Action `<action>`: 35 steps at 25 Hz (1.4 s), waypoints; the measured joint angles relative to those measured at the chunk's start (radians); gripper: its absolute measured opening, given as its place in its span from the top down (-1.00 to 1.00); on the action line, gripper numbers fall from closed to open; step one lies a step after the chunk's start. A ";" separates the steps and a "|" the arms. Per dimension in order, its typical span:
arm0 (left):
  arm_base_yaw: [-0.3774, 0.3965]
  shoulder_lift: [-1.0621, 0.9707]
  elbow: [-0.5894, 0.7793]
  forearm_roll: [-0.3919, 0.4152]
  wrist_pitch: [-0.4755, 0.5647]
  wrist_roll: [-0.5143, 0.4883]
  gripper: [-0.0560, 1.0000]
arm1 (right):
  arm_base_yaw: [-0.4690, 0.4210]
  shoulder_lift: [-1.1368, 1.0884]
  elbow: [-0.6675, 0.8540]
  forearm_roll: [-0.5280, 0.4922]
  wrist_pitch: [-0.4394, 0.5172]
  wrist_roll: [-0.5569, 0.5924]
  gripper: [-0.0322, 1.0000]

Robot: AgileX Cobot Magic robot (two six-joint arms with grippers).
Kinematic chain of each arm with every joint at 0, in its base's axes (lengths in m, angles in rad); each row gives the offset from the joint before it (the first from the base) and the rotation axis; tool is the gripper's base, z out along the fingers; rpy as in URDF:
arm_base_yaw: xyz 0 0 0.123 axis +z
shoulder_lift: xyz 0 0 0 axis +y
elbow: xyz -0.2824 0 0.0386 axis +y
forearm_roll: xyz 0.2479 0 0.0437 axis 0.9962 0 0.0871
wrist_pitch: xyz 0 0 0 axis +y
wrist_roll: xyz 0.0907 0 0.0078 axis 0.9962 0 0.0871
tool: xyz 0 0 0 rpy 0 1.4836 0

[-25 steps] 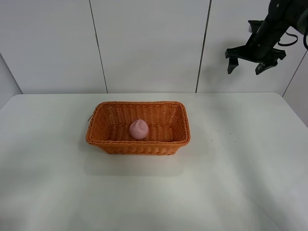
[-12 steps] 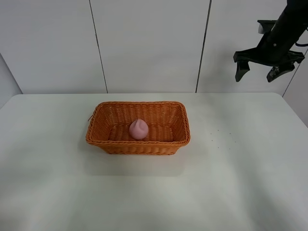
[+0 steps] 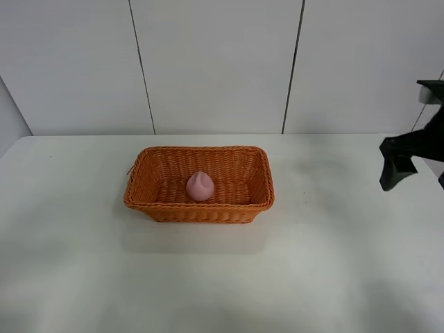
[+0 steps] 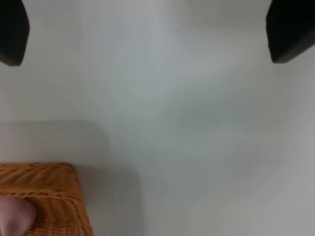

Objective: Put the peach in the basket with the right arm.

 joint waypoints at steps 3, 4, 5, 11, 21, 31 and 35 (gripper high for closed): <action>0.000 0.000 0.000 0.000 0.000 0.000 -0.98 | 0.000 -0.179 0.148 0.000 0.002 0.000 -0.30; 0.000 0.000 0.000 0.000 0.000 0.000 -0.98 | 0.000 -0.230 0.197 0.000 0.002 0.000 -0.30; 0.000 0.000 0.000 0.000 0.000 0.000 -0.98 | 0.000 -0.296 0.244 0.000 0.003 -0.007 -0.30; 0.000 0.000 0.000 0.000 0.000 0.000 -0.98 | 0.000 -0.699 0.462 0.000 -0.082 -0.010 -0.30; 0.000 0.000 0.000 0.000 0.000 0.000 -0.98 | 0.000 -1.205 0.603 0.019 -0.174 0.000 -0.30; 0.000 0.000 0.000 0.000 0.000 0.000 -0.98 | 0.003 -1.375 0.603 0.019 -0.183 0.000 -0.29; 0.000 0.000 0.000 -0.001 0.000 0.000 -0.98 | 0.003 -1.375 0.605 0.019 -0.184 0.000 -0.29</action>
